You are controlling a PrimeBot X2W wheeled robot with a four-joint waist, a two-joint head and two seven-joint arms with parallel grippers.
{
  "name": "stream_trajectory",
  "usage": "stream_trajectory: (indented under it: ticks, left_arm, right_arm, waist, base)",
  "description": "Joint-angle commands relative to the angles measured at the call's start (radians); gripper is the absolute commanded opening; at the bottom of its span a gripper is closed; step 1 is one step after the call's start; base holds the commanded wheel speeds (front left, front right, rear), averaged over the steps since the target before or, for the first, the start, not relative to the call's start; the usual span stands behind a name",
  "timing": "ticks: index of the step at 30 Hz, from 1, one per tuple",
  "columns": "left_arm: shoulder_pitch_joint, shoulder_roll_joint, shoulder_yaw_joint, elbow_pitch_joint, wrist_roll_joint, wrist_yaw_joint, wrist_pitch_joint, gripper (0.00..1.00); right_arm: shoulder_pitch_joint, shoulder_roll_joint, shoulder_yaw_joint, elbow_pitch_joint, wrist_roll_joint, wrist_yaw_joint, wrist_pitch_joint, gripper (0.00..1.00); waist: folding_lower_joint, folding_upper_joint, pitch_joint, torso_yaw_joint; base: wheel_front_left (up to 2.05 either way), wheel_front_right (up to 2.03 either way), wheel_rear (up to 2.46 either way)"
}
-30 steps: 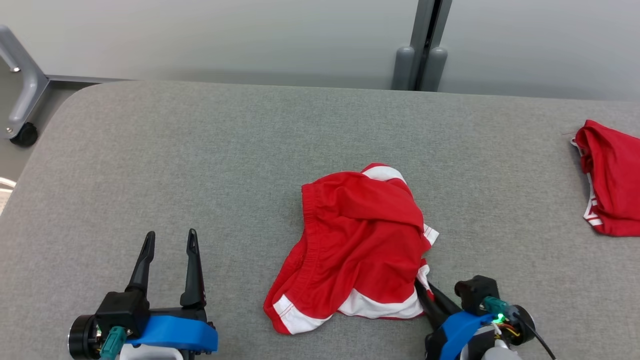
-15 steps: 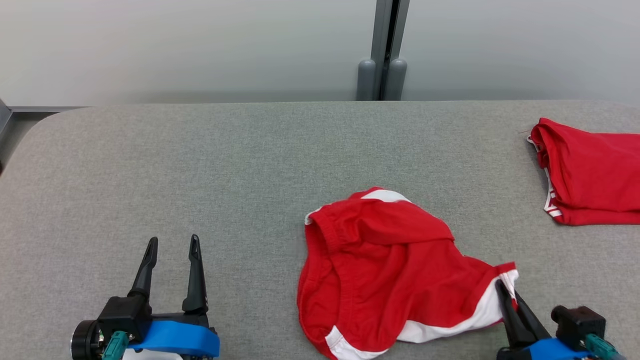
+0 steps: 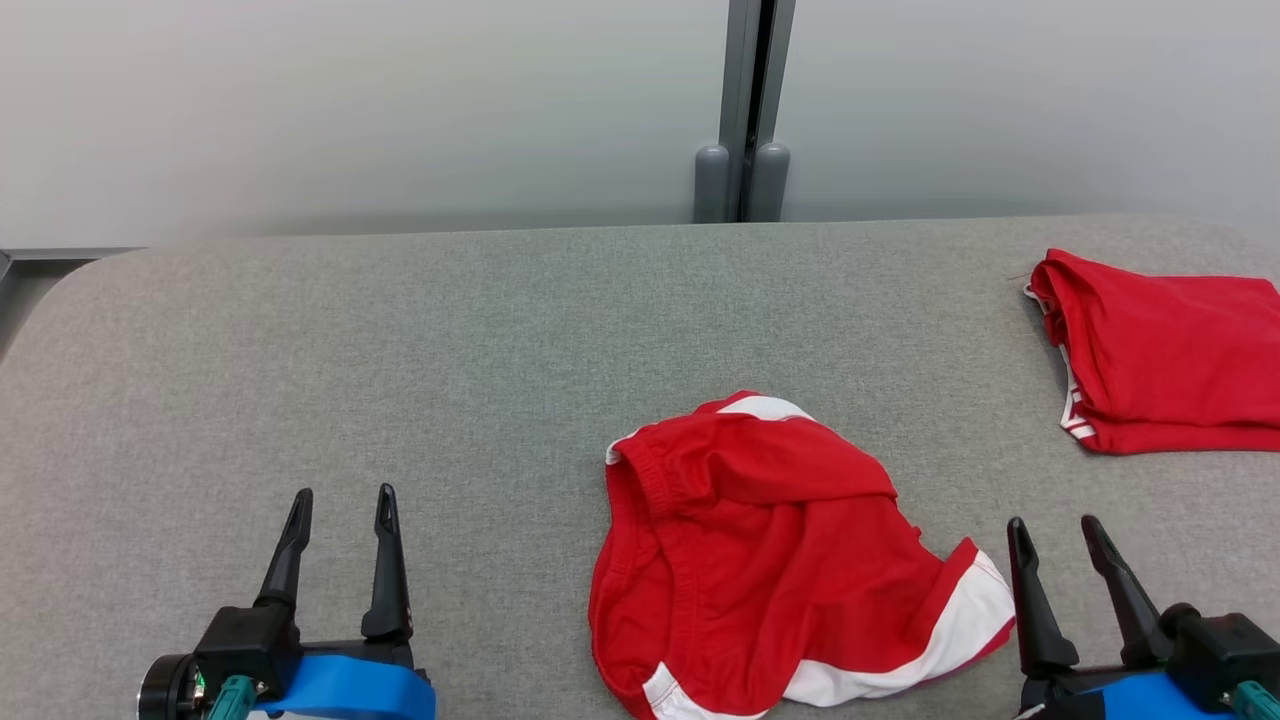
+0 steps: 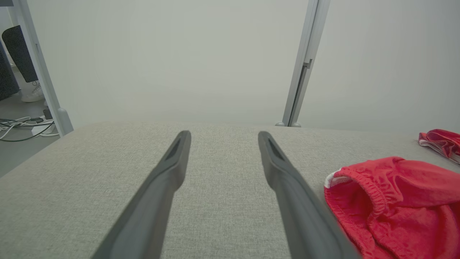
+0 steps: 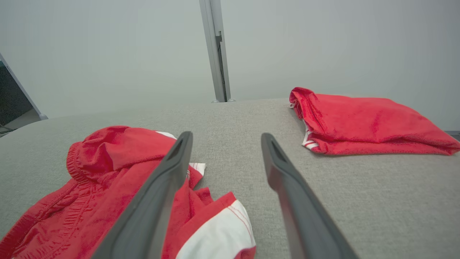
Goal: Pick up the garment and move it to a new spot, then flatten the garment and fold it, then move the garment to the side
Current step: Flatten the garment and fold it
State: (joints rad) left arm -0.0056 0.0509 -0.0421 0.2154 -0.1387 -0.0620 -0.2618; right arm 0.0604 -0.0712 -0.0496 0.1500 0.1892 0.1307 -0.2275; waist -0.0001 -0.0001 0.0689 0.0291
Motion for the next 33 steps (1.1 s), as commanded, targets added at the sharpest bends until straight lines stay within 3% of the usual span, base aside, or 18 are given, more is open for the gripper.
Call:
stream_trajectory:
  ticks: [1, 12, 33]
  left_arm:
    - [0.005, 0.001, 0.003, -0.003, 0.008, -0.003, -0.004, 1.0]
    - [0.027, 0.006, 0.008, -0.012, 0.017, -0.007, -0.004, 1.0]
    - [0.03, 0.011, 0.011, -0.01, 0.025, -0.011, -0.004, 1.0]
  right_arm:
    - [0.011, 0.002, -0.001, -0.011, -0.005, 0.0, -0.005, 1.0]
    - [0.056, 0.018, 0.045, -0.129, -0.027, 0.0, -0.023, 1.0]
    - [0.072, 0.021, 0.041, -0.098, -0.014, 0.0, -0.008, 1.0]
  waist:
    - [0.0001, 0.0001, -0.002, -0.001]
    - [0.0001, 0.0001, -0.015, -0.005]
    - [0.0001, 0.0001, -0.016, -0.001]
  base:
    - [0.0, 0.0, 0.0]
    - [0.0, 0.0, 0.0]
    - [0.0, 0.0, 0.0]
